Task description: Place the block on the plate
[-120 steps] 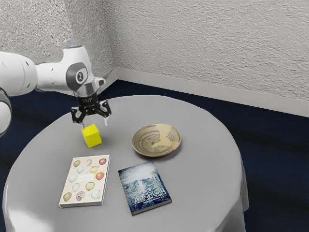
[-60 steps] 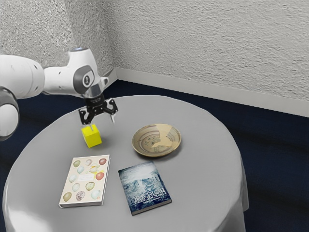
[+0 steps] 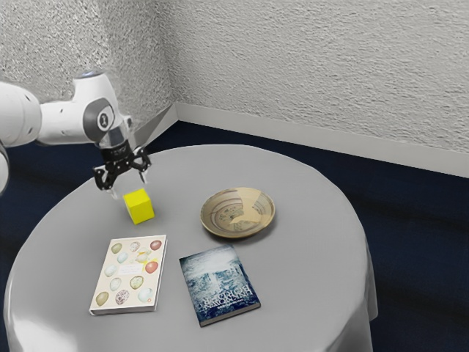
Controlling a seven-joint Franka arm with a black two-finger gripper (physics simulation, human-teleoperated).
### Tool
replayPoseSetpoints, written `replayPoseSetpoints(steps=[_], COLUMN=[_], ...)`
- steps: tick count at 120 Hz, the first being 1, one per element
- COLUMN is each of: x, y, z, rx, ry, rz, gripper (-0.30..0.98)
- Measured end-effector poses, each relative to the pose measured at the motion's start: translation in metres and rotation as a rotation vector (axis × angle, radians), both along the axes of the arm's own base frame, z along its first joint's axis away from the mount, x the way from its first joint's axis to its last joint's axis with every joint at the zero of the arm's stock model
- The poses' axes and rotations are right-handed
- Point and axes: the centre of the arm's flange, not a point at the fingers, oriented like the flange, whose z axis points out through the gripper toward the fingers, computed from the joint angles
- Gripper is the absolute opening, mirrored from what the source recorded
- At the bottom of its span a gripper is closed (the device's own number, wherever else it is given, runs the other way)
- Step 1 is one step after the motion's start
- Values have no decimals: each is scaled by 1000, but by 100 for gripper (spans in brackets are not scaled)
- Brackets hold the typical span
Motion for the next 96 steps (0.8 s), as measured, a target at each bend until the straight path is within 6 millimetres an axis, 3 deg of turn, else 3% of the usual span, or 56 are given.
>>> replayPoseSetpoints(steps=[57,96], x=[11,14], y=[4,-15], z=[-19,-34], rx=[7,-11], ry=[-4,22], rz=[-38,-81], gripper=[69,69])
